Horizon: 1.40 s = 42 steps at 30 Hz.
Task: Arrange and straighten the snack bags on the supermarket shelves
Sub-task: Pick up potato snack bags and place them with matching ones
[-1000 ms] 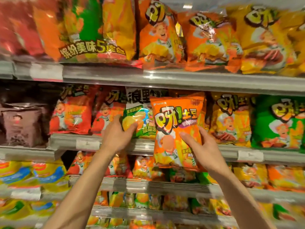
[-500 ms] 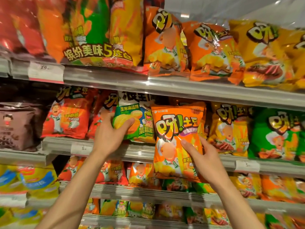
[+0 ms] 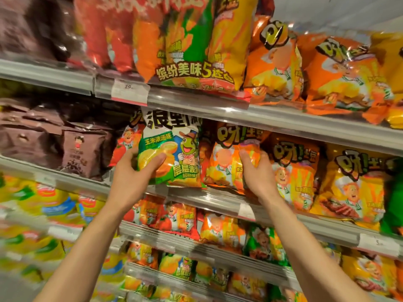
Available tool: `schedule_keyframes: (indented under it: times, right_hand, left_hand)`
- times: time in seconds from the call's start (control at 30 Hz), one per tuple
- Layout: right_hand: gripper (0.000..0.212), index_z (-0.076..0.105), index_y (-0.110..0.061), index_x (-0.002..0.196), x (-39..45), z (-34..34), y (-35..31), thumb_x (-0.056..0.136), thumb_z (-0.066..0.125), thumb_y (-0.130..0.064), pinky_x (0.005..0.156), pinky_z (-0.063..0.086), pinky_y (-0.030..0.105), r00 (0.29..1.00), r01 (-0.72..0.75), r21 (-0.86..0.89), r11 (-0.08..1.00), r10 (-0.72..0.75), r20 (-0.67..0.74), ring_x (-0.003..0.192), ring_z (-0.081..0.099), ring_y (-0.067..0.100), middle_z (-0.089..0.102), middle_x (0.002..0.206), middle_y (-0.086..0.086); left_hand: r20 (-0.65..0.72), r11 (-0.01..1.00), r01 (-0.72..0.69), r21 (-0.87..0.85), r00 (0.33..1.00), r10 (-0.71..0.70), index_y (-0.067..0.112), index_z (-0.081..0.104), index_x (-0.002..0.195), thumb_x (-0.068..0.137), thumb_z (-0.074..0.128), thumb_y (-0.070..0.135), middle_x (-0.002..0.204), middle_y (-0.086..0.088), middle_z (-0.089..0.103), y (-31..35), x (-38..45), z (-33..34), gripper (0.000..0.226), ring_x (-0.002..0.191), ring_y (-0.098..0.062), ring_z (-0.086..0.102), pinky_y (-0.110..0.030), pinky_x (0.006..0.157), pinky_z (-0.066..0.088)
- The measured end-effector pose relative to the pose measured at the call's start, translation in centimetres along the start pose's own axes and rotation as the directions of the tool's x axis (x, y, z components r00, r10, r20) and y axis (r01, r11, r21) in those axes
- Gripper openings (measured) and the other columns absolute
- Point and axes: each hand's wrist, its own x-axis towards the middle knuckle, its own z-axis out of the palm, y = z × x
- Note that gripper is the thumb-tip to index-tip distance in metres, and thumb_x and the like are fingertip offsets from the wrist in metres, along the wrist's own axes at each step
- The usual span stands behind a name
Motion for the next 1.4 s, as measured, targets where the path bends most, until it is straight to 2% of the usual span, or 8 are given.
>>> schedule_keyframes:
  times: [0.17, 0.33, 0.53, 0.7, 0.8, 0.97, 1.13, 1.4]
  right_hand:
    - [0.086, 0.017, -0.007, 0.16, -1.2, 0.7, 0.9, 0.098, 0.055, -0.054, 0.119, 0.025, 0.036, 0.99, 0.14, -0.222, 0.965, -0.139, 0.018, 0.151, 0.024, 0.028, 0.02, 0.164, 0.015]
    - [0.047, 0.053, -0.012, 0.143, -1.8, 1.4, 3.5, 0.104, 0.053, -0.038, 0.12, 0.028, 0.048, 0.873, 0.442, -0.484, 0.755, -0.485, 0.04, 0.146, 0.031, 0.036, 0.039, 0.155, 0.018]
    - [0.05, 0.053, -0.014, 0.145, -1.0, 0.4, 2.9, 0.104, 0.05, -0.042, 0.122, 0.024, 0.044, 0.897, 0.433, -0.466, 0.772, -0.421, 0.136, 0.148, 0.029, 0.033, 0.038, 0.159, 0.013]
    - [0.039, 0.064, -0.019, 0.132, -5.4, -0.9, 0.8, 0.1, 0.059, -0.04, 0.106, 0.039, 0.02, 0.935, 0.348, -0.242, 0.906, -0.355, 0.016, 0.124, 0.052, 0.001, 0.056, 0.136, -0.004]
    - [0.041, 0.066, -0.023, 0.125, -8.4, -0.7, 0.0, 0.096, 0.059, -0.051, 0.083, 0.045, 0.005, 0.975, 0.143, -0.012, 0.99, -0.138, 0.173, 0.098, 0.058, -0.016, 0.066, 0.118, -0.014]
    - [0.089, 0.042, -0.031, 0.148, -11.1, 1.0, -0.7, 0.076, 0.056, -0.082, 0.11, 0.046, 0.039, 0.889, -0.271, 0.255, 0.928, 0.14, 0.436, 0.125, 0.059, 0.006, 0.056, 0.143, -0.016]
    - [0.051, 0.06, -0.039, 0.129, -13.1, 0.4, 1.4, 0.084, 0.069, -0.063, 0.101, 0.044, 0.025, 0.94, -0.158, 0.24, 0.958, 0.072, 0.334, 0.111, 0.061, -0.01, 0.067, 0.12, -0.03]
    - [0.064, 0.058, -0.047, 0.126, -15.5, -5.8, 5.1, 0.068, 0.075, -0.069, 0.103, 0.052, 0.043, 0.963, -0.209, 0.228, 0.951, 0.16, 0.216, 0.113, 0.065, 0.002, 0.069, 0.119, -0.025]
  left_hand:
    - [0.052, 0.997, 0.029, 0.067, 0.998, -0.033, 0.021, 0.06, 0.128, 0.067, 0.077, 0.076, 0.115, 0.004, 0.073, -0.9, -0.1, -0.3, 0.084, 0.103, -0.013, 0.071, -0.042, 0.093, 0.058]
    - [0.09, 0.999, 0.032, 0.035, 0.995, -0.035, 0.022, 0.063, 0.118, 0.078, 0.078, 0.059, 0.108, 0.004, 0.075, -0.9, -0.6, 0.7, 0.057, 0.095, -0.01, 0.074, -0.036, 0.086, 0.06]
    - [0.122, 1.0, 0.008, -0.009, 0.992, -0.007, 0.023, 0.06, 0.119, 0.081, 0.076, 0.049, 0.109, 0.005, 0.073, -0.4, -1.2, 1.1, 0.048, 0.087, -0.001, 0.072, -0.013, 0.066, 0.054]
    - [0.178, 0.997, 0.02, -0.075, 0.984, -0.006, 0.032, 0.06, 0.121, 0.078, 0.076, 0.049, 0.111, 0.011, 0.075, -0.5, -2.6, 0.1, 0.049, 0.1, -0.006, 0.072, -0.035, 0.087, 0.059]
    - [0.231, 0.994, 0.047, -0.103, 0.973, -0.022, 0.029, 0.063, 0.122, 0.077, 0.077, 0.045, 0.11, 0.009, 0.076, -0.7, -3.9, -0.1, 0.049, 0.1, -0.012, 0.074, -0.042, 0.089, 0.06]
    - [0.326, 0.991, 0.029, -0.133, 0.945, 0.016, 0.027, 0.065, 0.118, 0.075, 0.077, 0.037, 0.106, 0.015, 0.076, -0.9, -6.6, 1.0, 0.045, 0.098, -0.007, 0.073, -0.024, 0.083, 0.059]
    - [0.446, 0.989, 0.023, -0.149, 0.894, 0.047, 0.026, 0.064, 0.122, 0.08, 0.081, 0.037, 0.114, 0.014, 0.075, -1.9, -8.3, 2.7, 0.048, 0.106, -0.006, 0.07, -0.016, 0.084, 0.053]
    - [0.53, 0.99, 0.08, -0.117, 0.848, -0.006, 0.033, 0.073, 0.106, 0.086, 0.075, 0.05, 0.105, 0.012, 0.077, -1.8, -10.8, 6.4, 0.026, 0.101, -0.003, 0.071, -0.014, 0.079, 0.052]
